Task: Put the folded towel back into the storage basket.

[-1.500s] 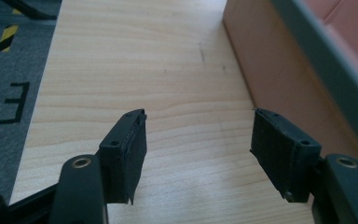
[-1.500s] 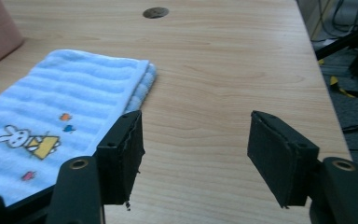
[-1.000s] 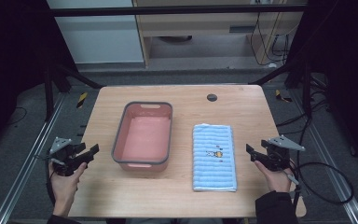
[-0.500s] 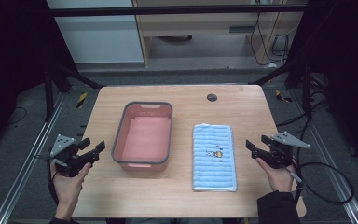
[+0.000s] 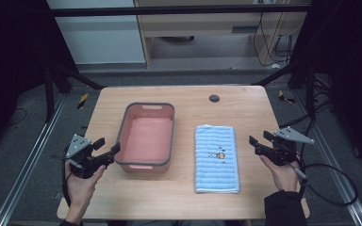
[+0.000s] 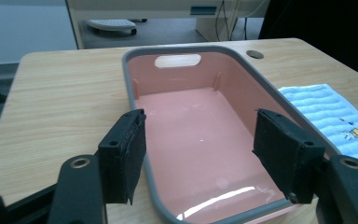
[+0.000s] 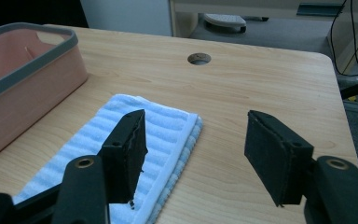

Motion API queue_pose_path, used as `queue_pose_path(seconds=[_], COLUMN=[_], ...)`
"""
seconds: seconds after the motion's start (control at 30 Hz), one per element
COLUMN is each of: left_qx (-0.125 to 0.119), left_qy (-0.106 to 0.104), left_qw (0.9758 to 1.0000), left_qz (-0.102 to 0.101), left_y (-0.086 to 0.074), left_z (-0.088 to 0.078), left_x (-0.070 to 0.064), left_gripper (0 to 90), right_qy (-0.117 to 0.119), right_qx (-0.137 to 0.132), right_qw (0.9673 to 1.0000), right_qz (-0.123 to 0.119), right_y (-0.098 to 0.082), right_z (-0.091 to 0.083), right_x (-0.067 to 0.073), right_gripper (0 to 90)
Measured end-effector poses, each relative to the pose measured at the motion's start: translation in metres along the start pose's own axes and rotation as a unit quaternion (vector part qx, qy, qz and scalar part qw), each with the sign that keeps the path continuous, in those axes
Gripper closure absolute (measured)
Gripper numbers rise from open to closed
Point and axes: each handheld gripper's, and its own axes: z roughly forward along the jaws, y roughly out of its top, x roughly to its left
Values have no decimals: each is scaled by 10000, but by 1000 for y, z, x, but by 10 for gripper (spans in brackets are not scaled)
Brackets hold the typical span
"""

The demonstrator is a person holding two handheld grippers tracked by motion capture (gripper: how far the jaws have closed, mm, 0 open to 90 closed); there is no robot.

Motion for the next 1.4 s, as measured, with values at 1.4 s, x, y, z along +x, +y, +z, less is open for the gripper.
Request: queue_pose_path(seconds=[1.4], left_qx=[31], left_qy=[-799], left_qw=[9945], left_qz=[672], left_y=[7], left_z=[71], left_x=[-122], left_gripper=[352], right_qy=[176], right_qx=[11], right_qw=[9997], right_qz=[-152], right_y=[36], right_z=[30], right_x=[19], right_gripper=[366])
